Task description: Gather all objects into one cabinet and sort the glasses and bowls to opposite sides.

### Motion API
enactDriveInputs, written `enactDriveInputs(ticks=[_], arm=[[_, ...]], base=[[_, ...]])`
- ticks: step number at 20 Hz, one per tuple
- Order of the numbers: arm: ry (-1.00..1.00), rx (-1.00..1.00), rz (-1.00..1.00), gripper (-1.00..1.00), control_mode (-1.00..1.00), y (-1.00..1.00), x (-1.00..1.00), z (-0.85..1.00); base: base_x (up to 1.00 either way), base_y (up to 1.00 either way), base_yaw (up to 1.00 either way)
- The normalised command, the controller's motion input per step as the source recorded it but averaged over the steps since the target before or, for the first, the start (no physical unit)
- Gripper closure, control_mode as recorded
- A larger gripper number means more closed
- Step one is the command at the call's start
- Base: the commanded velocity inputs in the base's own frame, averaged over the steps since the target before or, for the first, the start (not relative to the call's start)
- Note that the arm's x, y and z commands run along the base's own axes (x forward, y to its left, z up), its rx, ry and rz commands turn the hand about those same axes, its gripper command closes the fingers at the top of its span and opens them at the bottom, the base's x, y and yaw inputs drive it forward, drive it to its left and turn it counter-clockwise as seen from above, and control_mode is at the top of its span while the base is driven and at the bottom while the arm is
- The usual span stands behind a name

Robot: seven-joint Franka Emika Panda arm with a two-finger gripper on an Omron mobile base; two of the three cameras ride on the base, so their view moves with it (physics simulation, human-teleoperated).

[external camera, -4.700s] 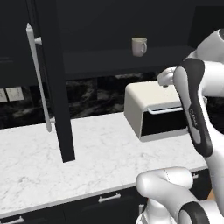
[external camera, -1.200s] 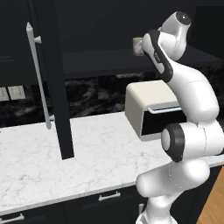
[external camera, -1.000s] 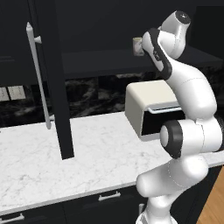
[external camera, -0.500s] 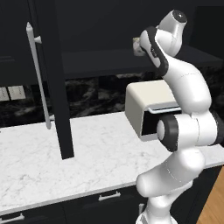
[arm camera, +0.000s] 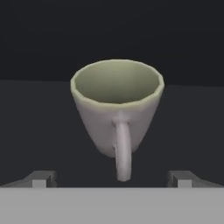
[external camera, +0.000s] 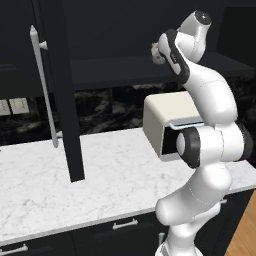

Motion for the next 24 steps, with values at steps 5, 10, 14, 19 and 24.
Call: enactDriveInputs(ticks=[5,10,14,19,24], arm=[[0.0,0.0,0.0,-1.0,-1.0,0.0,0.26,0.0],[0.0,0.0,0.0,-1.0,-1.0,-0.01,0.18,0.0],[0.01,0.0,0.0,-1.0,-1.0,-0.01,0.14,0.0],[0.0,0.0,0.0,1.0,-1.0,0.0,0.0,0.0],[0.0,0.0,0.0,1.0,-1.0,0.0,0.0,0.0]], base=[[0.0,0.0,0.0],[0.0,0.0,0.0],[0.0,0.0,0.0],[0.0,0.0,0.0],[0.0,0.0,0.0]])
